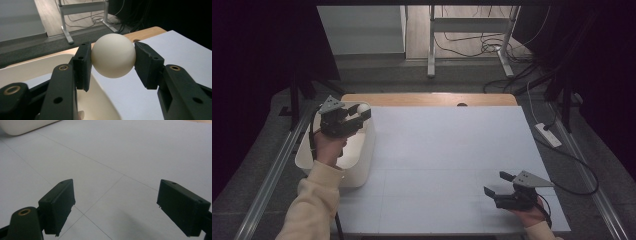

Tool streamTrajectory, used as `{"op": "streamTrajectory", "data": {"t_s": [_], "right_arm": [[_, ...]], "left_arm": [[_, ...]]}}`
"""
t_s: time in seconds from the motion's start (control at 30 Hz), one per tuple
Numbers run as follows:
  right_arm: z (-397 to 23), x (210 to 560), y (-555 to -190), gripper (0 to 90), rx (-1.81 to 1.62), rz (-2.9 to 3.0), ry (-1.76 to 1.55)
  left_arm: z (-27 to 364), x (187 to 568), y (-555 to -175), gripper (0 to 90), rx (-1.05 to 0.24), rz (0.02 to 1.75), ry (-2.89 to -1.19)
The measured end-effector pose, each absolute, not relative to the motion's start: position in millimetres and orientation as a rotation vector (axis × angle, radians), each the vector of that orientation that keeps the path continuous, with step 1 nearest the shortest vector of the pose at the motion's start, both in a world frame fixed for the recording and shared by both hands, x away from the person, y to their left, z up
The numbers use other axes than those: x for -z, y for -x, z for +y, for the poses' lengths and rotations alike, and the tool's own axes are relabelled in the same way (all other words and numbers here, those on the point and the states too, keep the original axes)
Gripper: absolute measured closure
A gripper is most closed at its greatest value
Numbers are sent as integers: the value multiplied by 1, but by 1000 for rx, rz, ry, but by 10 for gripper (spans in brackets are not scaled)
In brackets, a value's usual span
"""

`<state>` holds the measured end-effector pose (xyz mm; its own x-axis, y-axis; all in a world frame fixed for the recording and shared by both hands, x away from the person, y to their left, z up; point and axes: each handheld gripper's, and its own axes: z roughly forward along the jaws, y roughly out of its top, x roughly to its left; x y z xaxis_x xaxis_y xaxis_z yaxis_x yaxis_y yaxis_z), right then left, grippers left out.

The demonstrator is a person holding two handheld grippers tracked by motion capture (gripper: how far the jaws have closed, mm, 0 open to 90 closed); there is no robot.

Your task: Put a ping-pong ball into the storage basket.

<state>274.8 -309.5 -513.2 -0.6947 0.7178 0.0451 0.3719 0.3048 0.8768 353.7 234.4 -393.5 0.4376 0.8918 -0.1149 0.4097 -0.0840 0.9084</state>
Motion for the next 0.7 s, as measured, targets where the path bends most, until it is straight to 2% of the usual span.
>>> {"op": "streamTrajectory", "data": {"t_s": [0.7], "right_arm": [[-310, 514, -276, 144, -1341, 2224, -979]], "left_arm": [[254, 404, -364, 507, -610, 1258, -1683]]}}
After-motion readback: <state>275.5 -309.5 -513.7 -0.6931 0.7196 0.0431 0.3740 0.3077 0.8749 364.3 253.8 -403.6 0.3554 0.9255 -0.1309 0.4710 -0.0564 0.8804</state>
